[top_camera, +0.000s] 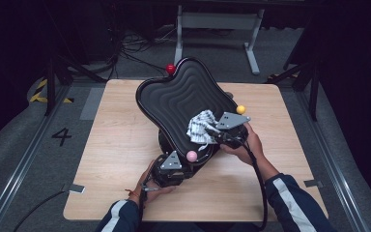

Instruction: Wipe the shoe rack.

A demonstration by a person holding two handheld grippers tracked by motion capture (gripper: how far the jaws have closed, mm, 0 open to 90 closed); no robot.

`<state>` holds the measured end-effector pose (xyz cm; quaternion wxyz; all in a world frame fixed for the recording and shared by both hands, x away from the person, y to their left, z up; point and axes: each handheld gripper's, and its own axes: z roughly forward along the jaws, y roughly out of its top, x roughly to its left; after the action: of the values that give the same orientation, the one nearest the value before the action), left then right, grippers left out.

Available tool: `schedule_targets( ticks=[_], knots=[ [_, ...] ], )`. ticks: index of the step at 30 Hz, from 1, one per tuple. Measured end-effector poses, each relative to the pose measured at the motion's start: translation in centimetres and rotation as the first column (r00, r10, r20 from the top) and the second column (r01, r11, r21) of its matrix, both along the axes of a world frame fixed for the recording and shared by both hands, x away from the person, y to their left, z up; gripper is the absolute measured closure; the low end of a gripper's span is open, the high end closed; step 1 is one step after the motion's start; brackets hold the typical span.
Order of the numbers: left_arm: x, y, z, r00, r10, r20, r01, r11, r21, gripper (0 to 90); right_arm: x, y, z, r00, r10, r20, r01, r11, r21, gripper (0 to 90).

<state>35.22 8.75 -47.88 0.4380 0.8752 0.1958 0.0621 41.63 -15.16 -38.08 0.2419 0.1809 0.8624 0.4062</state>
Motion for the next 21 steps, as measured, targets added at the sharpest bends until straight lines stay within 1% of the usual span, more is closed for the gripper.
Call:
schedule_targets(
  ticks=[1,2,4,6,10,15,17,19,21],
  knots=[
    [0.0,0.0,0.0,1.0,0.0,0.0,0.0,1.0,0.0,72.4,-0.6,0.5,0.0,0.9994,0.033,-0.013,-0.033,0.999,0.004,77.6],
    [0.0,0.0,0.0,1.0,0.0,0.001,0.0,1.0,0.001,72.4,-0.6,0.5,0.0,0.9994,0.033,-0.013,-0.033,0.999,0.004,77.6],
    [0.0,0.0,0.0,1.0,0.001,0.001,-0.001,1.0,0.002,72.6,-1.3,0.9,0.0,0.9972,0.07,-0.026,-0.07,0.998,0.001,77.5],
    [0.0,0.0,0.0,1.0,0.0,0.003,0.0,1.0,0.001,72.8,-1.8,1.2,0.0,0.9953,0.093,-0.03,-0.093,0.996,-0.007,77.2],
    [0.0,0.0,0.0,1.0,0.001,0.002,-0.001,1.0,0.001,73.0,-2.3,1.2,-0.1,0.9918,0.118,-0.048,-0.119,0.993,-0.008,76.9],
    [0.0,0.0,0.0,1.0,-0.009,-0.004,0.009,1.0,-0.001,73.3,-2.5,0.9,-0.2,0.9911,0.121,-0.056,-0.121,0.993,0.002,76.8],
    [0.0,0.0,0.0,0.9999,-0.008,-0.006,0.008,1.0,-0.004,73.3,-2.5,0.9,-0.2,0.9928,0.117,-0.024,-0.118,0.993,-0.019,76.8],
    [0.0,0.0,0.0,0.9999,-0.008,-0.007,0.008,1.0,-0.006,73.3,-2.4,0.9,-0.3,0.9952,0.097,0.01,-0.096,0.995,-0.038,76.7],
    [0.0,0.0,0.0,0.9999,-0.007,-0.008,0.007,1.0,-0.005,73.2,-2.1,0.6,-0.3,0.997,0.073,0.024,-0.073,0.997,-0.033,76.6]
  ],
)
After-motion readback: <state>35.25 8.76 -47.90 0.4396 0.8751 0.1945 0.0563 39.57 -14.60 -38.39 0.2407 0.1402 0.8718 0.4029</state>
